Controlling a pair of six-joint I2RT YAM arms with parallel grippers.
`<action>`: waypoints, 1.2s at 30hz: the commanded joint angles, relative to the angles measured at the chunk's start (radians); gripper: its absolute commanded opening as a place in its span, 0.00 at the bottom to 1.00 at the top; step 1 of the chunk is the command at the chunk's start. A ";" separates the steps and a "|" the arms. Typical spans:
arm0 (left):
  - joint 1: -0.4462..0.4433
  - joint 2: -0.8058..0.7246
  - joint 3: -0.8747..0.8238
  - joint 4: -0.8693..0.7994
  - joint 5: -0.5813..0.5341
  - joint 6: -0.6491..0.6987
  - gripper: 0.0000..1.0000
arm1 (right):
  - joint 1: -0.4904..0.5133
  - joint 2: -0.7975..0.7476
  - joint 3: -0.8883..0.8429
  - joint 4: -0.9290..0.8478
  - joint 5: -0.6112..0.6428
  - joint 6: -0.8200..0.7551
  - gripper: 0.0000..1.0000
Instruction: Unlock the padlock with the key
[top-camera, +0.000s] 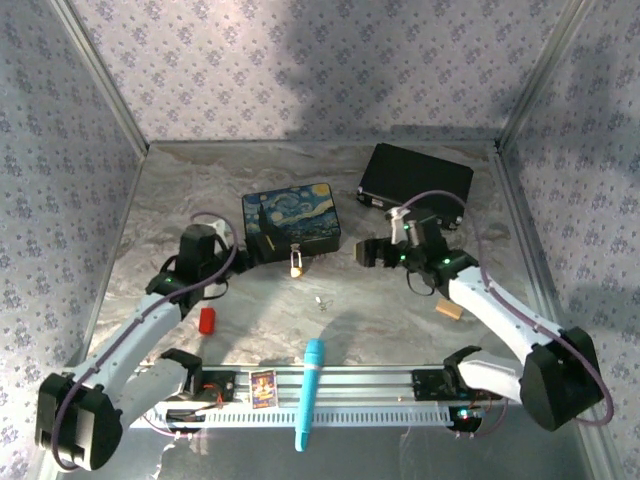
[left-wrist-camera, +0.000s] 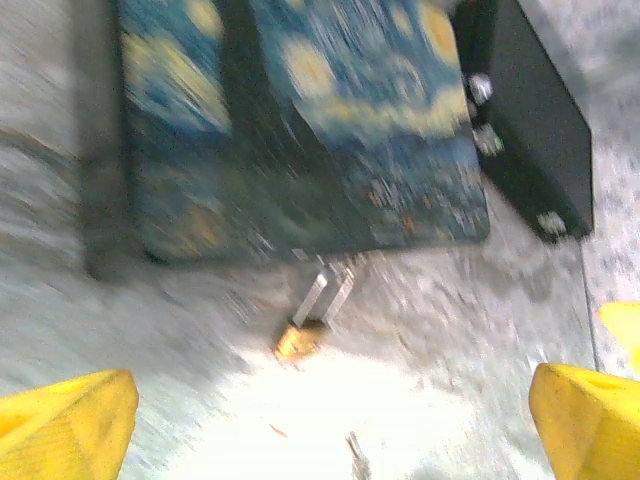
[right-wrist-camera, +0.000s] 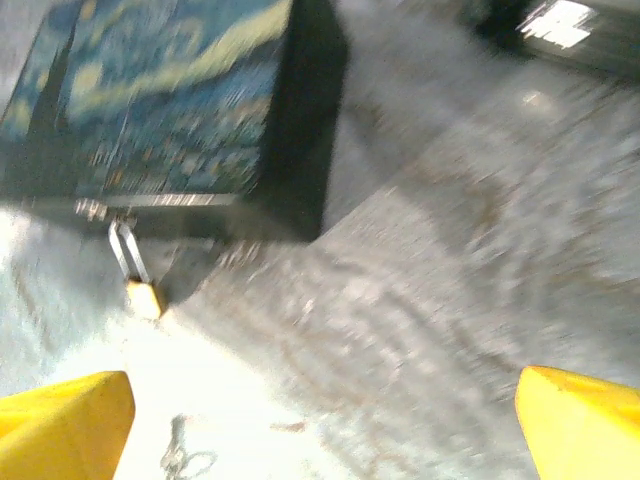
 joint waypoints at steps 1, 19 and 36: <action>-0.062 0.023 0.025 -0.007 0.016 -0.077 1.00 | 0.118 0.038 0.026 -0.044 0.080 0.066 0.98; -0.225 0.106 -0.074 0.165 0.014 -0.251 1.00 | 0.509 0.330 -0.003 0.124 0.198 0.231 0.61; -0.238 0.125 -0.099 0.165 -0.015 -0.262 1.00 | 0.574 0.486 0.070 0.095 0.300 0.240 0.34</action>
